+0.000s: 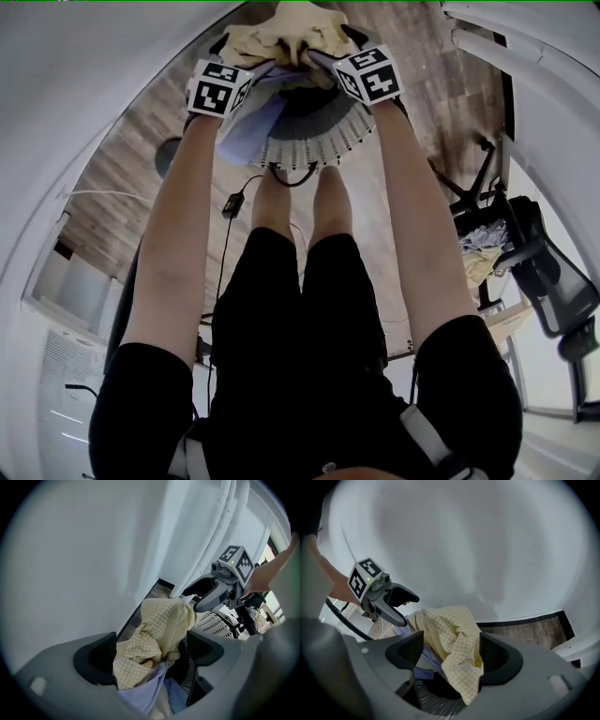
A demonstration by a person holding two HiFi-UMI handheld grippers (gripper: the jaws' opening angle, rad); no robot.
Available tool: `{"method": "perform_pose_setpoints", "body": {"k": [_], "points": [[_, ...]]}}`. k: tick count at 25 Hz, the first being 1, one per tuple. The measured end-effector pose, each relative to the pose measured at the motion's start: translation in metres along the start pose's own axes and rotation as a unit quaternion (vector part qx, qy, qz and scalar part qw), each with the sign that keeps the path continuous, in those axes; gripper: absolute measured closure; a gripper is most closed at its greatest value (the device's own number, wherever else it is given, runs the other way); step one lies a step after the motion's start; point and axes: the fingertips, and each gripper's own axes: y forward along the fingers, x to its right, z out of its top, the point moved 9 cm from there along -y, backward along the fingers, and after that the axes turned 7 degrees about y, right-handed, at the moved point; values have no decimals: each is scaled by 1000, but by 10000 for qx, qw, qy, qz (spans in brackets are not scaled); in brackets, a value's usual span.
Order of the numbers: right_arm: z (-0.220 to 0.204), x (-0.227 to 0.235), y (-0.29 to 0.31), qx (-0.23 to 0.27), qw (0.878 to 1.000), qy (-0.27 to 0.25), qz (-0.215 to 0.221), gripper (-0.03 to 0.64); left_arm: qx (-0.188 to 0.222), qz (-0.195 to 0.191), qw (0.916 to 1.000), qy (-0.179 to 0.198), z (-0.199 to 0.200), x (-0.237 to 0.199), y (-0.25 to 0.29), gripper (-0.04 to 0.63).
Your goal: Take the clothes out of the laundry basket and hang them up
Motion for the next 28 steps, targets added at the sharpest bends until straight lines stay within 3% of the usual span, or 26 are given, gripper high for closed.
{"method": "perform_pose_setpoints", "body": {"k": [8,11,15,20,23,28], "points": [[-7,17,24,-534,9985,143,51,290,-461,-125,9989,35,-2,-13,31,148],[-7,21,30,-612,9979,153,154,321,-562,-109,9983,71,-3,-17,37,203],[-7,24,35,-612,9963,515,303,373,-516,-26,9985,-166,-7,-20,41,309],[-9,22,38,-639,9959,524,363,456,-419,166,9988,-166,-6,-20,39,482],[-8,21,29,-544,9974,436,206,496,-393,287,9988,-54,-3,-16,30,535],[-4,12,9,-304,9990,328,53,571,-254,523,9979,272,8,-3,15,567]]}}
